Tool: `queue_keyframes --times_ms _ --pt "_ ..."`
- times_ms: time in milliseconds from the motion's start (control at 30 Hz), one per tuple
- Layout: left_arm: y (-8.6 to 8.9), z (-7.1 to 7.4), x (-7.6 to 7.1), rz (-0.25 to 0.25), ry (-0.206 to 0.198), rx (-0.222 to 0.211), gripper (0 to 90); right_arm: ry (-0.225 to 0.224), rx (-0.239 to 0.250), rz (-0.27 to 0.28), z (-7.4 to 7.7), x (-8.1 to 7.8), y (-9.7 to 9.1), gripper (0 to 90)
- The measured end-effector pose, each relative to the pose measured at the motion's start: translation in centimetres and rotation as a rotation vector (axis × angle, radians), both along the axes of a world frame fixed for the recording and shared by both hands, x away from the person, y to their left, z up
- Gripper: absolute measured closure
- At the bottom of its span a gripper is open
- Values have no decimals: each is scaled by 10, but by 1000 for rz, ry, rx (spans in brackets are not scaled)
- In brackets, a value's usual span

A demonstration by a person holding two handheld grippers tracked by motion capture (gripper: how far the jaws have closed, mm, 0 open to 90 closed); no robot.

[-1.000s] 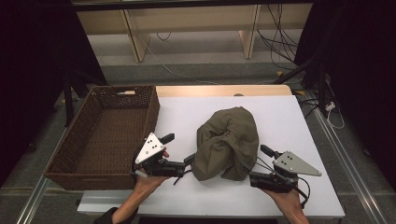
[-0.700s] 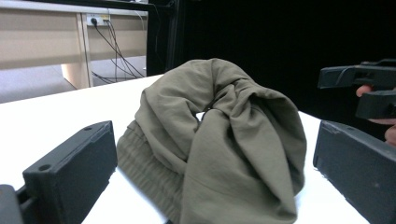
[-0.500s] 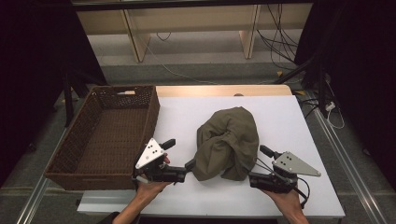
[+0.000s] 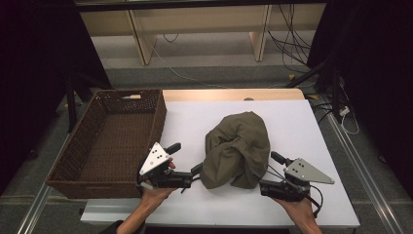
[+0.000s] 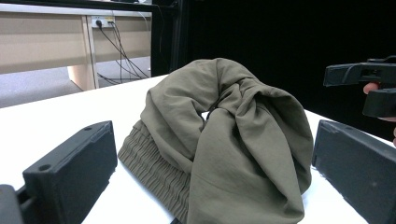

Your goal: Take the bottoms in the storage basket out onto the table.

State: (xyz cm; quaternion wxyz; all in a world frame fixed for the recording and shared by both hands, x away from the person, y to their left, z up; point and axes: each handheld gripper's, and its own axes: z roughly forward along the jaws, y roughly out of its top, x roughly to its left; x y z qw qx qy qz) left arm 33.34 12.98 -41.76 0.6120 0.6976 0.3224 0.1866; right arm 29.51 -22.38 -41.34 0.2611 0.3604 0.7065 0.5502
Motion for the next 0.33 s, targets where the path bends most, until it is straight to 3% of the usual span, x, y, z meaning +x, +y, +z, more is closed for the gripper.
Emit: queue_keyframes --times_ms 333 --pt "-1 0 0 -4 -3 -2 0 0 1 1 0 0 0 153"
